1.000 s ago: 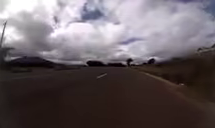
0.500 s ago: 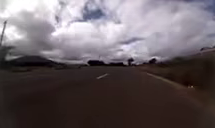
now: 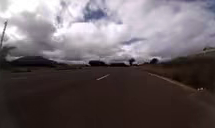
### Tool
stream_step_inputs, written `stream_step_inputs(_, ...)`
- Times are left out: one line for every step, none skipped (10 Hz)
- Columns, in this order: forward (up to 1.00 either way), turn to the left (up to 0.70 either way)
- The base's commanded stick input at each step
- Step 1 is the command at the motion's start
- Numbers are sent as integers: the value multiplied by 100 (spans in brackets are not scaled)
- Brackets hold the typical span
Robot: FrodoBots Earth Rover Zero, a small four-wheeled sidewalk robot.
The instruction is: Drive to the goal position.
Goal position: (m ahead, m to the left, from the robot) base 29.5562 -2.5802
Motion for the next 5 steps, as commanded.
stream_step_inputs(70,-35)
stream_step_inputs(70,-35)
stream_step_inputs(70,-35)
stream_step_inputs(70,-35)
stream_step_inputs(70,-35)
